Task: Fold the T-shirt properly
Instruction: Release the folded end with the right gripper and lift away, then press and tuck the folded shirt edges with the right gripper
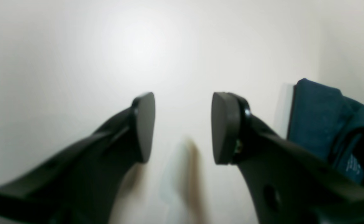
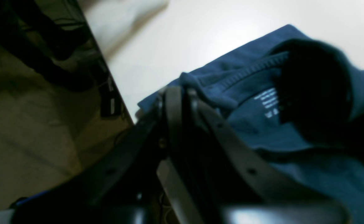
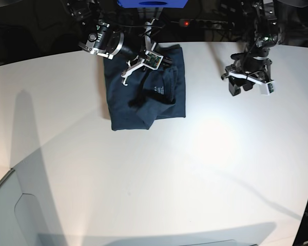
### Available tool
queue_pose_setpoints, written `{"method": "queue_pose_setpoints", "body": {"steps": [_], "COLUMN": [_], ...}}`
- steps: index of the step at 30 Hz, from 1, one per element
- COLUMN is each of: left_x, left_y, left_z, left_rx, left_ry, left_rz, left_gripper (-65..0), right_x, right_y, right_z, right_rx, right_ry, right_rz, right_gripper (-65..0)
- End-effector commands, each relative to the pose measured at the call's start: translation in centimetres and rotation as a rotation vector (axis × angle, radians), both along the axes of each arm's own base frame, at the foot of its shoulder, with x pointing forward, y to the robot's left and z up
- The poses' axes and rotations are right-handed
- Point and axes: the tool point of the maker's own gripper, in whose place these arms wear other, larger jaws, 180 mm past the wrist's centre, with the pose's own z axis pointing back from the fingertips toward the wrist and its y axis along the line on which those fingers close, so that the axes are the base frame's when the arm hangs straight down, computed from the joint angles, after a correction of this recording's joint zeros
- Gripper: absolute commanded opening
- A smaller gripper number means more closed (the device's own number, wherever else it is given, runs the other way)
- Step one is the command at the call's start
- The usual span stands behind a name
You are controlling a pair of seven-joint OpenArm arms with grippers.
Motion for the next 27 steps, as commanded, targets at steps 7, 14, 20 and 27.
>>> {"method": "queue_pose_setpoints", "body": {"steps": [7,14,20,27], "left_x": [0.4,0.3,-0.6,-1.6], "left_y": [0.2,2.4,3.8,5.2], "left_z": [1.0,3.0,3.7,3.8], "left_rx": [0.012,0.056,0.090,0.108], "left_ry": [-0.036,-0.078,-0.080,-0.068], "left_rz": [-0.005,0.042,0.070,0.111], "left_gripper": [-36.6,-36.6,-36.6,-36.6], "right_x": [-0.6,3.0,8.3,9.5], "right_y": [1.3,-1.8,-5.0,-5.7], "right_z": [1.6,4.6,5.3,2.4], "right_rx": [0.064,0.059,0.047,0.018], "right_ry": [-0.019,-0.139,-0.193,-0.128], "right_rz": [0.036,-0.079,-0.246,-0.269], "right_gripper": [-34.7,-27.1,-26.7,-26.7]}}
